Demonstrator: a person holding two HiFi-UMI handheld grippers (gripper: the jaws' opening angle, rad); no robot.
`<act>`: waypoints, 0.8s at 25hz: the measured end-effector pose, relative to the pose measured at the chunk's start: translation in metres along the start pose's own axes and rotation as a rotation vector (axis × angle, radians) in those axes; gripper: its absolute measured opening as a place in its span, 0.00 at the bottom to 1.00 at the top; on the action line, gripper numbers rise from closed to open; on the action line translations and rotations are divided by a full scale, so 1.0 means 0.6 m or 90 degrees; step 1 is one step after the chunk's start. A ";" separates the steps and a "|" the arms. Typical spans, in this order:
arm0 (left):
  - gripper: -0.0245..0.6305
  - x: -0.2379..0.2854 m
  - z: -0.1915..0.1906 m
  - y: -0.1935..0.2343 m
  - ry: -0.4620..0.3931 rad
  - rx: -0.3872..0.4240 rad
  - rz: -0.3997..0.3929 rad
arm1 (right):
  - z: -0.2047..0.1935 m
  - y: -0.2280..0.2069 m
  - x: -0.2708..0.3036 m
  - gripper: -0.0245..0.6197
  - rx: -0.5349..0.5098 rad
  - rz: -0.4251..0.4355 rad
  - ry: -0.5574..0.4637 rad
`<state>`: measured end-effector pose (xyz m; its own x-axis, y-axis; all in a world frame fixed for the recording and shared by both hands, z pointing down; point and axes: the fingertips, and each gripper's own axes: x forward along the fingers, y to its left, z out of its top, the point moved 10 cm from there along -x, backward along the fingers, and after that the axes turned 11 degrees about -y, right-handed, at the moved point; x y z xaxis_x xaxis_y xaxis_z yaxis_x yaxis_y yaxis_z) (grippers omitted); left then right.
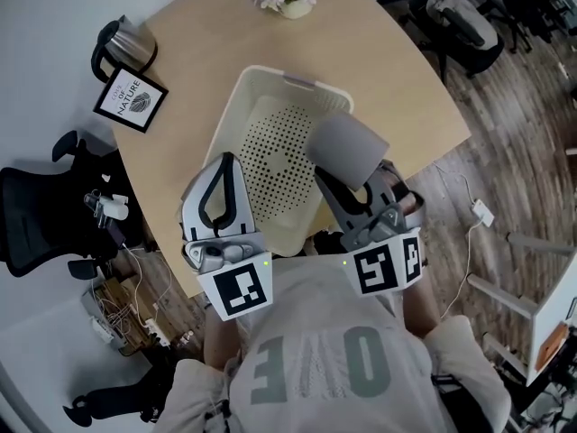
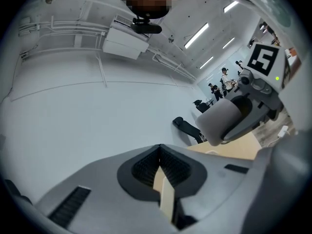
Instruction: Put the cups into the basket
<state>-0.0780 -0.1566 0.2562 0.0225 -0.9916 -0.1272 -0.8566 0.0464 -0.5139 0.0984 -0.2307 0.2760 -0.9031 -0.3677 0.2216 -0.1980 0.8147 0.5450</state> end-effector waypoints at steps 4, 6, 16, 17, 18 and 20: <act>0.05 -0.002 -0.024 0.015 0.007 -0.002 0.006 | 0.007 0.006 0.027 0.12 -0.020 0.026 0.019; 0.05 -0.006 -0.041 0.015 0.018 -0.012 0.012 | 0.008 0.006 0.036 0.12 -0.031 0.050 0.034; 0.05 -0.025 -0.121 0.048 0.044 -0.068 0.037 | -0.003 0.037 0.131 0.12 -0.083 0.232 0.148; 0.05 -0.027 -0.128 0.049 0.047 -0.070 0.033 | -0.003 0.043 0.142 0.12 -0.094 0.256 0.159; 0.05 -0.028 -0.135 0.050 0.051 -0.074 0.027 | -0.003 0.048 0.153 0.12 -0.108 0.281 0.169; 0.05 -0.032 -0.147 0.048 0.057 -0.081 0.020 | -0.003 0.057 0.174 0.12 -0.140 0.331 0.191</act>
<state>-0.1483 -0.1471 0.3186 -0.0462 -0.9970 -0.0626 -0.9145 0.0674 -0.3989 -0.0017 -0.2421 0.3193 -0.7084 -0.0847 0.7007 0.3486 0.8212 0.4517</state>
